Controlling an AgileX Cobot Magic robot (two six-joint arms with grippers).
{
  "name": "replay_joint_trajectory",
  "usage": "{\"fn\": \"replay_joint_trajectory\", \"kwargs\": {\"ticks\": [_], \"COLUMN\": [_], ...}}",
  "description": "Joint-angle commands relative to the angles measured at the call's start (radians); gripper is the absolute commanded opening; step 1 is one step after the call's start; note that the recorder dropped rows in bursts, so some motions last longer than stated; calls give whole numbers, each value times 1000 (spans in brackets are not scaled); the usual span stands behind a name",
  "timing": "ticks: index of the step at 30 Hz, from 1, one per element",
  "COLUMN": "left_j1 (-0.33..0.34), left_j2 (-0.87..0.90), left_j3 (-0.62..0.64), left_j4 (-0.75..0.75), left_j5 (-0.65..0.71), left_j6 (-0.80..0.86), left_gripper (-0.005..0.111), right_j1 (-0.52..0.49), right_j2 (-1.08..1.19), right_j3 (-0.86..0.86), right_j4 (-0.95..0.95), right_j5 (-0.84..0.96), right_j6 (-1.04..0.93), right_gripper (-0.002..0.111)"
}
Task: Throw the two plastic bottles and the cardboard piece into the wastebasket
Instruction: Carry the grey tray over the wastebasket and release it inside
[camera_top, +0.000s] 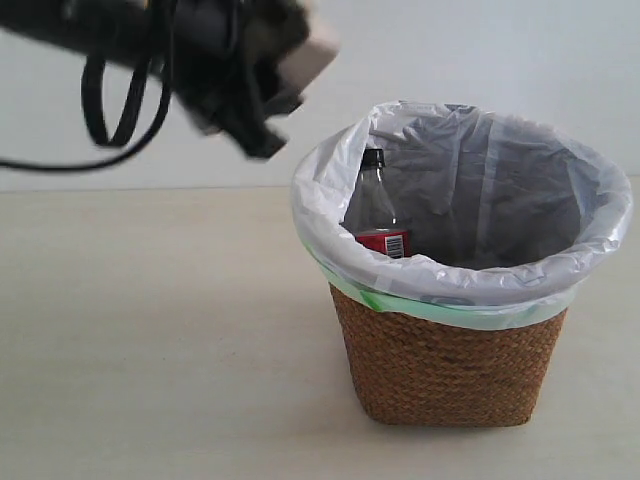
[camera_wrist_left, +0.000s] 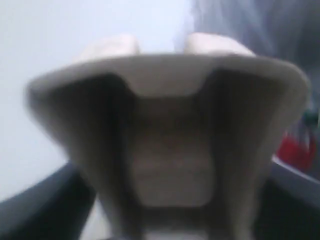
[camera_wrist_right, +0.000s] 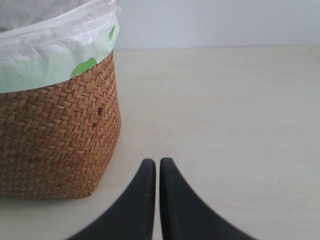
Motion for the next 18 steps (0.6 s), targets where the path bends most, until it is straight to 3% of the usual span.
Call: {"fn": "replay_joint_trajectory", "kwargs": {"ticks": [1, 5, 11, 13, 15, 18], "left_j1": [-50, -50, -50, -50, -26, 97], "left_j2": [-7, -7, -7, -7, -18, -54], "left_j3": [-123, -123, -119, -120, -117, -107], "left_j4": [-61, -59, -32, -32, -63, -254], "left_j5": [-2, 183, 289, 332, 325, 334], "left_j6": [-53, -45, -33, 40, -20, -27], "left_gripper": [108, 107, 107, 107, 107, 107], "right_j1": [-6, -6, -6, -6, -6, -6], "right_j2": [-5, -5, -5, -5, -5, -5], "right_j3": [0, 0, 0, 0, 0, 0], "right_j4": [-6, -6, -6, -6, -6, -6], "right_j5": [-5, -5, -5, -5, -5, -5], "right_j6": [-4, -4, -4, -4, -4, -4], "right_gripper": [0, 0, 0, 0, 0, 0]}}
